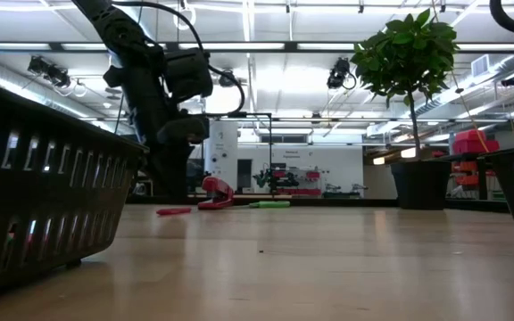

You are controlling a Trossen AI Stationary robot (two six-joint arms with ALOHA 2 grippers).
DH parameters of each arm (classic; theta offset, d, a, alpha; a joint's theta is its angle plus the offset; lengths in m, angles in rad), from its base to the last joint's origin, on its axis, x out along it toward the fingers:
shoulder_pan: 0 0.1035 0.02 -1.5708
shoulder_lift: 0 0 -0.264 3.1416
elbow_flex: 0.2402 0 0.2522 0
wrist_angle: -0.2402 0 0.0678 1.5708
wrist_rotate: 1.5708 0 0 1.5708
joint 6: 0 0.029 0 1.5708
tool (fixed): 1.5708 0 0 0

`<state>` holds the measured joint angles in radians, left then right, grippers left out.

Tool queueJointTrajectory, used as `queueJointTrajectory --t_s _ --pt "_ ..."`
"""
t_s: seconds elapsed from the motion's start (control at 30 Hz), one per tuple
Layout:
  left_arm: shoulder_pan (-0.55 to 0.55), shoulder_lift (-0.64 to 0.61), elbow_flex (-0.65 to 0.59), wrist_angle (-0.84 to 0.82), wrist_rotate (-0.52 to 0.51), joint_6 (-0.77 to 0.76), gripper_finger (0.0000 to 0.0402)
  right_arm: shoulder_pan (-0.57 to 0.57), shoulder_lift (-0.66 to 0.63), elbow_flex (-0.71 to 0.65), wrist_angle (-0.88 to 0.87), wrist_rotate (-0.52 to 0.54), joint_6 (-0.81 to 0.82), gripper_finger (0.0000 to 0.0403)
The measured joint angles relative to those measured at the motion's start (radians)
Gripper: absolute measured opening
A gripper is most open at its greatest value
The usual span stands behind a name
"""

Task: Sort crayons/erasers/pens/pencils in bins
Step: Put the red crayon into the middle right black bin

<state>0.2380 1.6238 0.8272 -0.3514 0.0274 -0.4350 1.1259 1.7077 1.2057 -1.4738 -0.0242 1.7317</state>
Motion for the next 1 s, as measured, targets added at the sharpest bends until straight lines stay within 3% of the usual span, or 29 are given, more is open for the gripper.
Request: queueJointTrajectory --t_s 0.27,0.67,0.83,1.0 --pt "-0.002 0.005 0.000 -0.015 -0.119 -0.025 0.0160 0.000 0.000 0.000 0.008 -0.014 0.007 0.0094" --pt "0.000 0.098 0.004 0.024 -0.128 -0.015 0.0169 0.000 0.000 0.000 0.038 -0.039 0.030 0.0094" --pt "0.000 0.100 0.003 0.019 -0.142 0.013 0.0153 0.000 0.000 0.000 0.037 -0.039 0.030 0.0094" --pt "0.000 0.100 0.003 0.018 -0.149 0.037 0.0108 0.000 0.000 0.000 0.037 -0.038 0.030 0.0094"
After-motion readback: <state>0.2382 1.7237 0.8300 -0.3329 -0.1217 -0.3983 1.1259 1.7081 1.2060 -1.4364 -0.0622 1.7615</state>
